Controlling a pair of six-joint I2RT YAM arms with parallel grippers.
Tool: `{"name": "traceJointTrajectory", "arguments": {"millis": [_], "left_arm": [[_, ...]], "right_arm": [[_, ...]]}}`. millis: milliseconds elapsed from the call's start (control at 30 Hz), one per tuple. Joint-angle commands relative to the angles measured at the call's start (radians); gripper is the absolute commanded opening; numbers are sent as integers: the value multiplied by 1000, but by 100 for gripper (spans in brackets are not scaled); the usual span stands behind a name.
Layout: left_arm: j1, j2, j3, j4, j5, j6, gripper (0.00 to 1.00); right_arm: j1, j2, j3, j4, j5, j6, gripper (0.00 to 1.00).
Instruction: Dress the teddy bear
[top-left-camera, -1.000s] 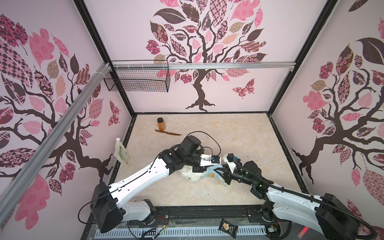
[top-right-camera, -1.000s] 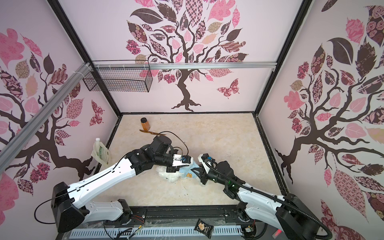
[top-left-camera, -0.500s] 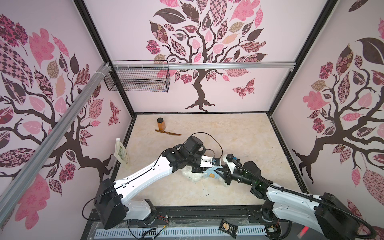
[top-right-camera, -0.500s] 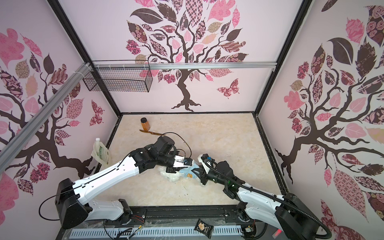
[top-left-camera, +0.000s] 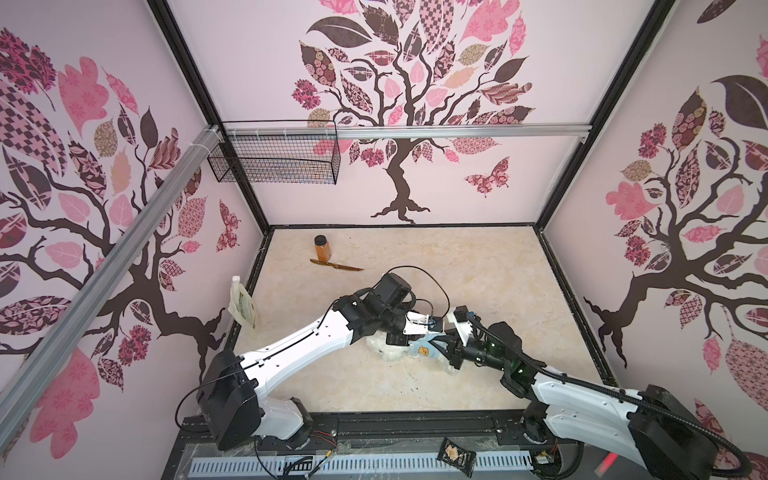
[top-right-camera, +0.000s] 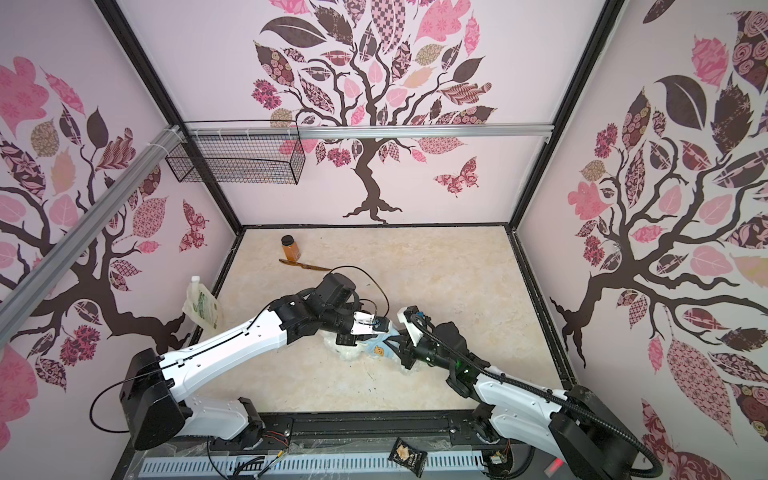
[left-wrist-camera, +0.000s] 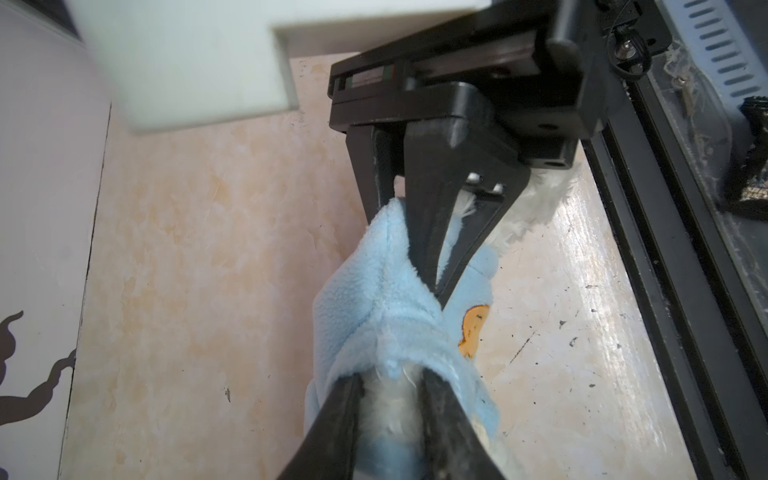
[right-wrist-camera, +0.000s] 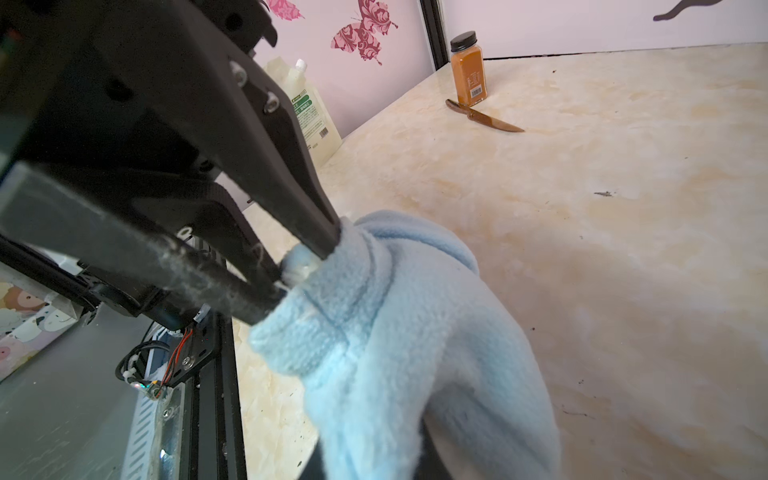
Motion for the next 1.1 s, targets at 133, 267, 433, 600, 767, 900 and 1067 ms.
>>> {"name": "traceJointTrajectory", "arguments": {"millis": [133,267,433,600,767,900,1067], "left_arm": [[-1,62,-49,-28,-21,-10,36],[-1,73,-64,-21,-23,-10,37],[-1,92,-76,-22,-41,-7,27],[3,60,-70,3,-46,-50,3],[59,-55,-97,153,94,-236,0],[128,-177,-155,349,262,-431,0],[160,-266,-218,573,353,-637,0]], "right_arm": [[2,-49,60,304,-79,105,0],[1,-50,69,368,-83,163,0],[1,-59,85,438,-79,224,0],[2,-80,77,450,-52,231,0],[0,-138,37,318,26,165,0],[-6,-176,7,153,102,125,0],[-21,-165,-25,38,153,144,4]]}}
